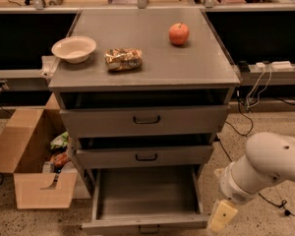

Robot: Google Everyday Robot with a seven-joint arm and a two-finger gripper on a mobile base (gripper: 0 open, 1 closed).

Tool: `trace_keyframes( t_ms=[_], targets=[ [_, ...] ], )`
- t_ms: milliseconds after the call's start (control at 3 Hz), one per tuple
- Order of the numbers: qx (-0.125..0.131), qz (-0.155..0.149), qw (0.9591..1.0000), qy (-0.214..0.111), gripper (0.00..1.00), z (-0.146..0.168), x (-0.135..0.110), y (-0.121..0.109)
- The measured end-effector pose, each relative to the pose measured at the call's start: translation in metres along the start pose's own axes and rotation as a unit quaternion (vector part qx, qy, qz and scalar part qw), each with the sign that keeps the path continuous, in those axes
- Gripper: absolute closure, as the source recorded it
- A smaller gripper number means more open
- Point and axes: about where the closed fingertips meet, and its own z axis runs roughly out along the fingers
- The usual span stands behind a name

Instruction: Close bottom drawer

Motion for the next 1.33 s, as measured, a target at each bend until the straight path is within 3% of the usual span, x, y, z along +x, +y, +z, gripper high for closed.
trace_keyframes(
  t_ms=[333, 667, 1000, 1333],
  targets=[
    [-0.050, 0.013, 0.9983, -0.029, 0.00, 0.077, 0.018, 0.003],
    [-0.104, 0.033, 0.9936, -0.031, 0.00, 0.162, 0.033, 0.016],
    [-0.104, 0.033, 0.9936, -0.031, 0.00, 0.162, 0.033, 0.016],
    [-0.118, 0.040, 0.9917, -0.031, 0.00, 0.187, 0.033, 0.015]
  ],
)
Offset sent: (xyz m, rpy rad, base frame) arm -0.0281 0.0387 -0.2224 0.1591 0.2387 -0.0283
